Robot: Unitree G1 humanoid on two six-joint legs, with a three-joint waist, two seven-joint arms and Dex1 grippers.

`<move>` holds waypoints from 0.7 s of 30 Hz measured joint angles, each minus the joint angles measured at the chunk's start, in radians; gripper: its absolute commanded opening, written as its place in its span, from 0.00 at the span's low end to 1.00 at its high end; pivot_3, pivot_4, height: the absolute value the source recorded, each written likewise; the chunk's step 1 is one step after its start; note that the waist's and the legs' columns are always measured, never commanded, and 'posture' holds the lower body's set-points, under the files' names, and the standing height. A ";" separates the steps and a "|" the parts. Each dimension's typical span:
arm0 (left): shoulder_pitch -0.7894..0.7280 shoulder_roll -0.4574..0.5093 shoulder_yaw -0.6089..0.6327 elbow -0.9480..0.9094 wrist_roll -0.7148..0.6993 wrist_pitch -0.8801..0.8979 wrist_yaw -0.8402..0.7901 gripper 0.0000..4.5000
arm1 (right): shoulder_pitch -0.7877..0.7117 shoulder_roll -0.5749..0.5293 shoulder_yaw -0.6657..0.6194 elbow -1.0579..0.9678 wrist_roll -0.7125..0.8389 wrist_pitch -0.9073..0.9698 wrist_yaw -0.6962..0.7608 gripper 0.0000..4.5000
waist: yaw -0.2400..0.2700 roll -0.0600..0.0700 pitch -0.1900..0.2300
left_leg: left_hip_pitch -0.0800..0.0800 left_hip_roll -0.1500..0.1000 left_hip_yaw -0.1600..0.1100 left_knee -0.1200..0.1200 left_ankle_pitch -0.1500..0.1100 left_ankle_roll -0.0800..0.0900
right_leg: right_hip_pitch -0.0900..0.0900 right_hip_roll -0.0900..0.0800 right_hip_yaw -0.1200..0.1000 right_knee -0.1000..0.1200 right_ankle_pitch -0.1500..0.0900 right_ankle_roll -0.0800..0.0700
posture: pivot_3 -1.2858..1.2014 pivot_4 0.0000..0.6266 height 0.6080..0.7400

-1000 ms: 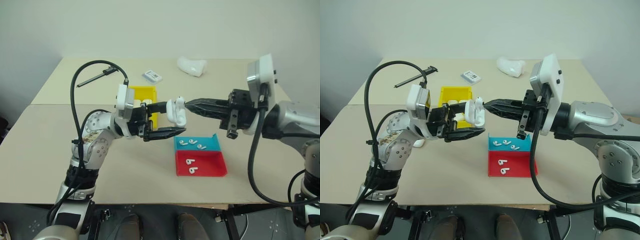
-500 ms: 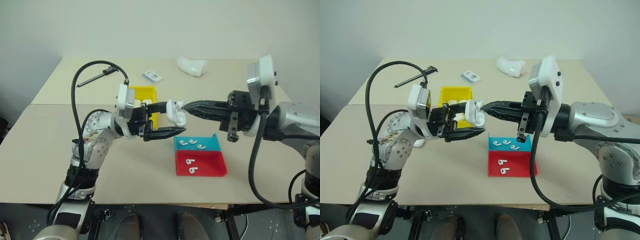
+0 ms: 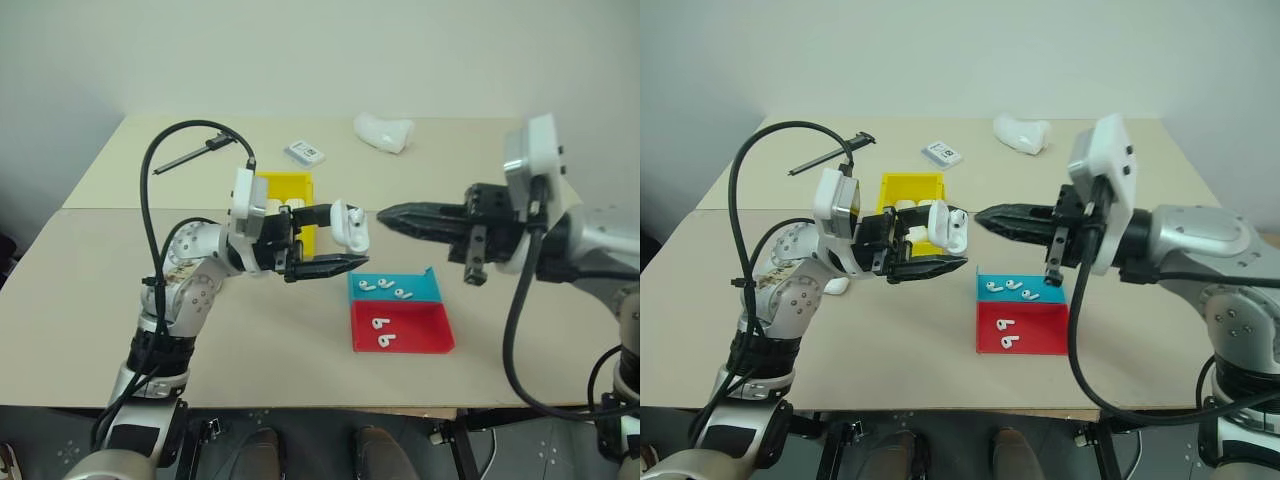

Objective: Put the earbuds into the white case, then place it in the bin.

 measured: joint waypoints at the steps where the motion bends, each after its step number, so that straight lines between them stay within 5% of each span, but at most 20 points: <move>1: 0.002 0.010 0.007 0.000 -0.002 0.000 -0.002 0.62 | 0.000 -0.036 0.021 0.020 -0.051 -0.026 0.032 0.01 | 0.000 0.000 0.000 | 0.000 0.000 0.000 0.000 0.000 0.000 | 0.000 0.000 0.000 0.000 0.000 0.000 | 0.52 0.24 1.00; 5: 0.015 0.024 0.024 -0.009 -0.004 0.001 -0.009 0.62 | -0.066 -0.141 0.304 0.187 -0.381 -0.211 0.218 0.15 | -0.010 0.000 0.000 | 0.002 0.000 0.002 0.000 0.000 0.000 | 0.000 0.000 0.001 0.000 0.000 0.000 | 0.52 0.24 1.00; 10: 0.036 0.017 0.019 -0.038 -0.004 0.001 -0.008 0.62 | -0.245 -0.050 0.633 0.498 -0.722 -0.450 0.465 0.52 | -0.018 0.002 0.002 | 0.000 0.001 0.002 0.000 0.000 0.000 | -0.002 0.001 0.002 0.000 0.000 0.000 | 0.52 0.24 1.00; 21: 0.067 0.020 0.027 -0.074 -0.003 0.001 0.024 0.62 | -0.486 0.231 0.803 1.051 -1.086 -0.885 0.619 0.52 | -0.008 0.003 0.002 | 0.000 0.001 0.005 0.000 0.000 0.000 | -0.002 0.001 0.001 0.001 0.000 -0.001 | 0.52 0.24 1.00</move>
